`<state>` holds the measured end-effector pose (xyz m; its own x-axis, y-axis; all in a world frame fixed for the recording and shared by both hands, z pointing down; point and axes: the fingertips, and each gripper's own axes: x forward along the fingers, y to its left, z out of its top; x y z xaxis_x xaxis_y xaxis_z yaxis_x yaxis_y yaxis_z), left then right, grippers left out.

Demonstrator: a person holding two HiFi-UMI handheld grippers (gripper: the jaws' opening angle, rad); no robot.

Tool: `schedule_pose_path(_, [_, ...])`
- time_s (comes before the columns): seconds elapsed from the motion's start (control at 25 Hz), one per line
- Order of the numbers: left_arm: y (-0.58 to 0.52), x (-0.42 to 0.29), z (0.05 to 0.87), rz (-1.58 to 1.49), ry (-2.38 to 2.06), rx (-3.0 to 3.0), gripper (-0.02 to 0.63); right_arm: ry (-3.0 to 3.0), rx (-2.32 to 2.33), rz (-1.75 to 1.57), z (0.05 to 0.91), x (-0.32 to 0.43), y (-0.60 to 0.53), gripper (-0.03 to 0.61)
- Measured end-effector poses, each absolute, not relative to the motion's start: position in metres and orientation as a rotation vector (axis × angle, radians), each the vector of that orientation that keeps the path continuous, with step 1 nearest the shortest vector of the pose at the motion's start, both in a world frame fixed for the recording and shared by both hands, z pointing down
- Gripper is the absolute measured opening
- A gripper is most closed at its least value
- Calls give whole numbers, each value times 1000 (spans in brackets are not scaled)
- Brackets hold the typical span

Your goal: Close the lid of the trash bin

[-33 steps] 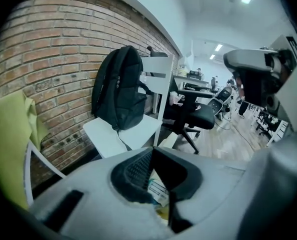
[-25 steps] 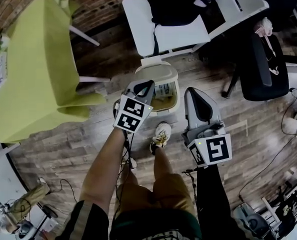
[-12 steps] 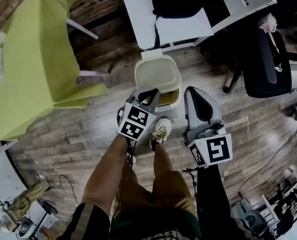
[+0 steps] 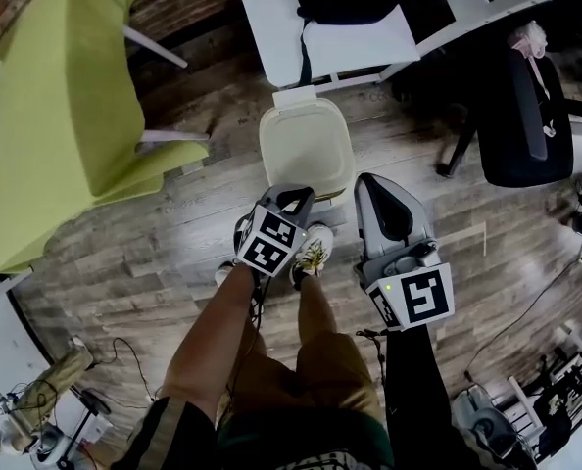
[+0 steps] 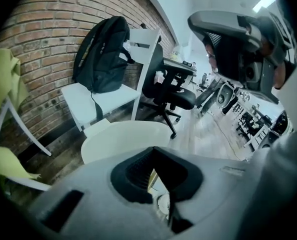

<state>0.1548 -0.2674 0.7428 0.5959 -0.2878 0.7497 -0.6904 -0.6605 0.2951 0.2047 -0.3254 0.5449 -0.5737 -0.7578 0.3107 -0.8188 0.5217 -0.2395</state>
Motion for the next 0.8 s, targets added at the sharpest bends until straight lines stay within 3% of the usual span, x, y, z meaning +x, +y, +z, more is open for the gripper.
schedule_pose_path(0.8, [-240, 165, 811, 1051, -681, 2190, 9, -2518, 1334, 610, 602, 212, -311, 14])
